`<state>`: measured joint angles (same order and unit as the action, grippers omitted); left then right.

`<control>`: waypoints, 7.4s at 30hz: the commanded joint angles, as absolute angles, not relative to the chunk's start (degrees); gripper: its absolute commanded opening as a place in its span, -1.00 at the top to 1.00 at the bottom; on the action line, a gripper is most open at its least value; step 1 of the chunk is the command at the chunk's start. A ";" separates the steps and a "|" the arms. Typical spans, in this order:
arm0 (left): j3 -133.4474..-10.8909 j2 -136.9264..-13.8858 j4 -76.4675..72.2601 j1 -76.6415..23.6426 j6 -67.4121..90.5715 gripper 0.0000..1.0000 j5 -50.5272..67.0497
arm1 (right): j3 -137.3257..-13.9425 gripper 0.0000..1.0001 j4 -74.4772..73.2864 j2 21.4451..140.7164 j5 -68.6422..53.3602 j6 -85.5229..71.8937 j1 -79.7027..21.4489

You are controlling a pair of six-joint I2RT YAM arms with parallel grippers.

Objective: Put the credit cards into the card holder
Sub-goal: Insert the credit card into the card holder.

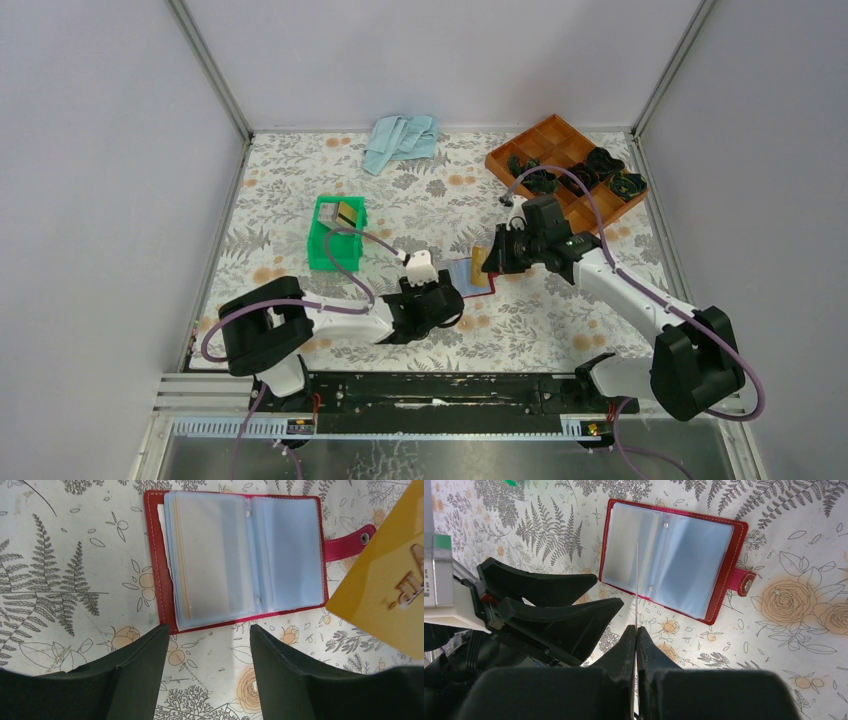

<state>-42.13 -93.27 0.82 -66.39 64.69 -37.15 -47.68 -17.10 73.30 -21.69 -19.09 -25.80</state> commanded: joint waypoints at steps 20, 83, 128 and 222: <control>-40.66 -89.66 -0.22 -58.25 59.53 -0.35 -40.64 | -46.23 1.00 -9.18 81.53 -28.26 -19.40 -25.51; -34.39 -89.44 -9.18 -48.27 58.62 0.02 -23.41 | -41.07 1.00 7.54 92.25 -40.87 -28.79 -20.83; -24.72 -92.95 -25.11 -43.87 68.88 -0.13 -10.36 | -31.64 1.00 24.88 94.97 -41.72 -44.90 -19.30; -26.88 -98.37 -20.25 -50.09 66.97 0.07 -13.00 | -35.61 0.31 26.86 105.47 -33.12 -47.64 -25.31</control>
